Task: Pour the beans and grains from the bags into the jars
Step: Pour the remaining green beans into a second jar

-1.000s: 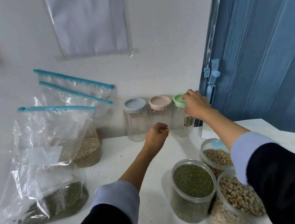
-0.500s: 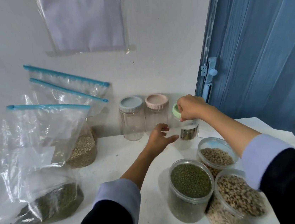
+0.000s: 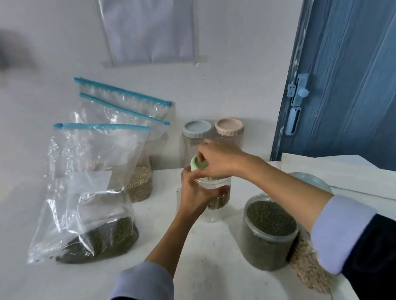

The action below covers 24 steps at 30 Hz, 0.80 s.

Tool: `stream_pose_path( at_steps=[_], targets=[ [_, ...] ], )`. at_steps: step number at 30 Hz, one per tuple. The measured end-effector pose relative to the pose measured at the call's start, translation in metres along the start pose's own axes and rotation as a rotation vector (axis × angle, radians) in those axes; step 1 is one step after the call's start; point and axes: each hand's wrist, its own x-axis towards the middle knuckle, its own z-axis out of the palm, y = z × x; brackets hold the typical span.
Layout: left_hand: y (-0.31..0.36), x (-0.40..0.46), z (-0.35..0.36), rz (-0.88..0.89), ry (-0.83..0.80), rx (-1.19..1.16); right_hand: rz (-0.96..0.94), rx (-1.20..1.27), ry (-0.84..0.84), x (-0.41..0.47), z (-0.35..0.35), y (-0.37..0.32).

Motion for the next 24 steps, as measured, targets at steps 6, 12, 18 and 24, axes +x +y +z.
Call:
stream_pose_path(
  at_steps=[6, 12, 18, 24],
  targets=[
    [0.003, -0.023, -0.042, 0.153, 0.06, 0.026, 0.112, 0.074, -0.091, 0.013, 0.029, -0.05],
    [-0.012, -0.043, -0.075, 0.042, 0.053, -0.108, -0.031, 0.128, 0.1, 0.009, 0.044, -0.075],
    [-0.014, -0.044, -0.095, 0.09, -0.115, -0.097, -0.374, 0.235, -0.014, 0.004, 0.03, -0.071],
    [-0.017, -0.043, -0.097, 0.05, -0.112, -0.182, -0.323, 0.675, 0.387, -0.005, 0.013, -0.088]
  ],
)
